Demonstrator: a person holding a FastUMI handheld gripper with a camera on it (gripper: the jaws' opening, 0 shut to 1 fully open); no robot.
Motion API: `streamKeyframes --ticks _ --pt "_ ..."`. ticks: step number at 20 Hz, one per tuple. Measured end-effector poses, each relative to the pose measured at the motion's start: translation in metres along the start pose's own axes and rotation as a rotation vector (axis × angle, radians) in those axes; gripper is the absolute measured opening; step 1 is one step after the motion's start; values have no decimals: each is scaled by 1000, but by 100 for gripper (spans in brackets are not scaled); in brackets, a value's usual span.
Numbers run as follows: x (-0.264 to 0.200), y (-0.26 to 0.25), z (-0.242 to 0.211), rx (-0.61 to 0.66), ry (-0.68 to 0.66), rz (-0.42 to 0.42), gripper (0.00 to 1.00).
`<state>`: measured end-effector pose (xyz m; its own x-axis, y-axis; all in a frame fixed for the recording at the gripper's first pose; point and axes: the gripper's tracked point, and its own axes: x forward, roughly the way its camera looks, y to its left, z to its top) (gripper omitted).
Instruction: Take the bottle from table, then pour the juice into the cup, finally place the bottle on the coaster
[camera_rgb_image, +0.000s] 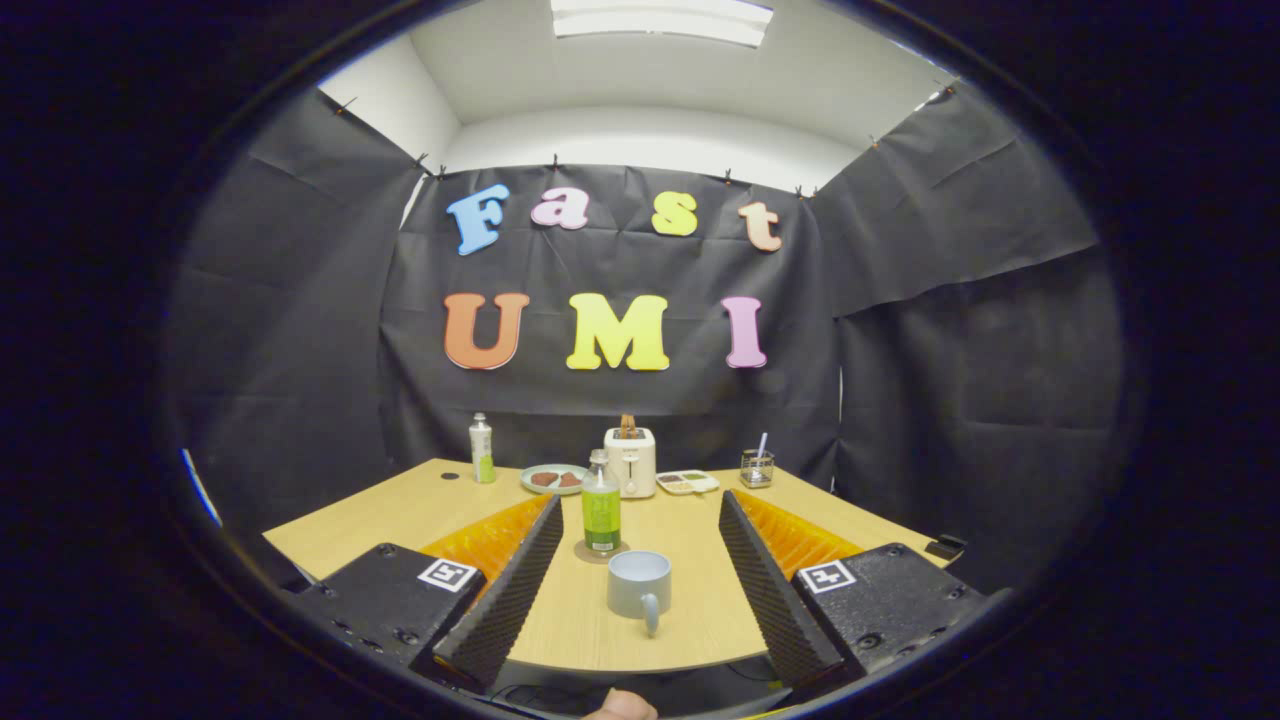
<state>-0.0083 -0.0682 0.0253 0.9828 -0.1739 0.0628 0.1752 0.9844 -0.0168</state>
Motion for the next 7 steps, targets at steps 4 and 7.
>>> streamKeyframes --ticks 4,7 --pt "-3 3 1 16 -6 25 100" --pt "-4 2 0 -15 -8 8 100"
